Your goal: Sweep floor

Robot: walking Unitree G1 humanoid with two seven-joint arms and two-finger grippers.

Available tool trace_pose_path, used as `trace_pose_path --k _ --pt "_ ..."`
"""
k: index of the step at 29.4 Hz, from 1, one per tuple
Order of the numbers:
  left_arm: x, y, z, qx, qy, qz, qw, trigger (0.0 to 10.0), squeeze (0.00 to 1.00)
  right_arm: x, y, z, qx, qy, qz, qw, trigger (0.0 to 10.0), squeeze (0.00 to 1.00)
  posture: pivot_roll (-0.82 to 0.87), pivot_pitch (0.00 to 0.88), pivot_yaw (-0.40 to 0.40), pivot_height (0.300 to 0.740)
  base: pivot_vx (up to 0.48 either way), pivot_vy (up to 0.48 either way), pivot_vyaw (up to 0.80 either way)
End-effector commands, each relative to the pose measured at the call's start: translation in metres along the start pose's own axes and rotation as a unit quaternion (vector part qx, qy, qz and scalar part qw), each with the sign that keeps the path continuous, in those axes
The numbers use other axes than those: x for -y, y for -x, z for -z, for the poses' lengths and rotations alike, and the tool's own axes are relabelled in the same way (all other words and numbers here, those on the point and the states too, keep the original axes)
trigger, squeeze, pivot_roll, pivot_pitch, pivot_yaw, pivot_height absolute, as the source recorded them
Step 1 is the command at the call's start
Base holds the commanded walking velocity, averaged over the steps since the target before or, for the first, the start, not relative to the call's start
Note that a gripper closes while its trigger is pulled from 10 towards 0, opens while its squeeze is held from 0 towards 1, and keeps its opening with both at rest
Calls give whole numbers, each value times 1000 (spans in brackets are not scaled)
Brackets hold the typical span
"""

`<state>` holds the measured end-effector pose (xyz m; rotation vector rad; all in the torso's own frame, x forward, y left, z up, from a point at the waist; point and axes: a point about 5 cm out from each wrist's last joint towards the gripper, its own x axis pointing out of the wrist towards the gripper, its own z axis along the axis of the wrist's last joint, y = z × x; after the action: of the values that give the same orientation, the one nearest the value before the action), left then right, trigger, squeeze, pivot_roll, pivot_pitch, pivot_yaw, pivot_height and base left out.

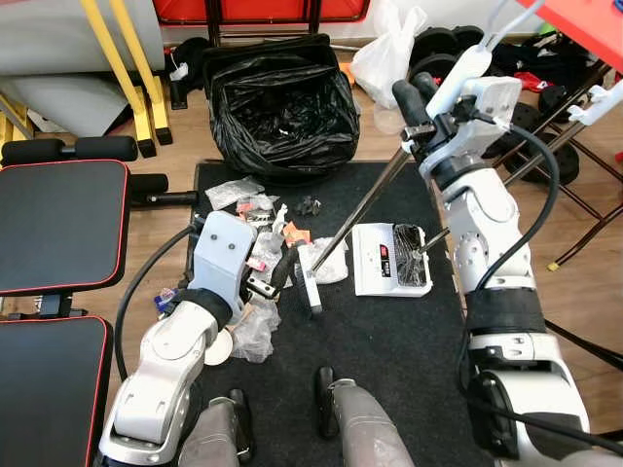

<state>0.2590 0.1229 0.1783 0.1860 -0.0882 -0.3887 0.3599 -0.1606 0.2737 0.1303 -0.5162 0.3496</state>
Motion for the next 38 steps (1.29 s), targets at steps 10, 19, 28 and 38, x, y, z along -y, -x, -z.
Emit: trace_pose_path --k 10,19,28,38 --pt "3 1 1 -2 10 10 1000 10000 0 -18 -4 -30 59 -13 -56 997 10000 0 -143 332 -116 740 0 -85 0" --pt "4 0 2 -1 16 19 1000 10000 0 -24 -4 -41 75 -16 -75 994 10000 0 -144 313 -118 740 0 -472 0" --pt "4 -1 2 -2 17 18 1000 10000 0 -30 -2 -39 69 -23 -83 994 10000 0 -145 312 -116 740 0 -472 0" --pt "2 -2 2 -6 20 11 1000 10000 0 -35 -1 -37 60 -29 -85 994 10000 0 -147 318 -120 740 0 -117 0"
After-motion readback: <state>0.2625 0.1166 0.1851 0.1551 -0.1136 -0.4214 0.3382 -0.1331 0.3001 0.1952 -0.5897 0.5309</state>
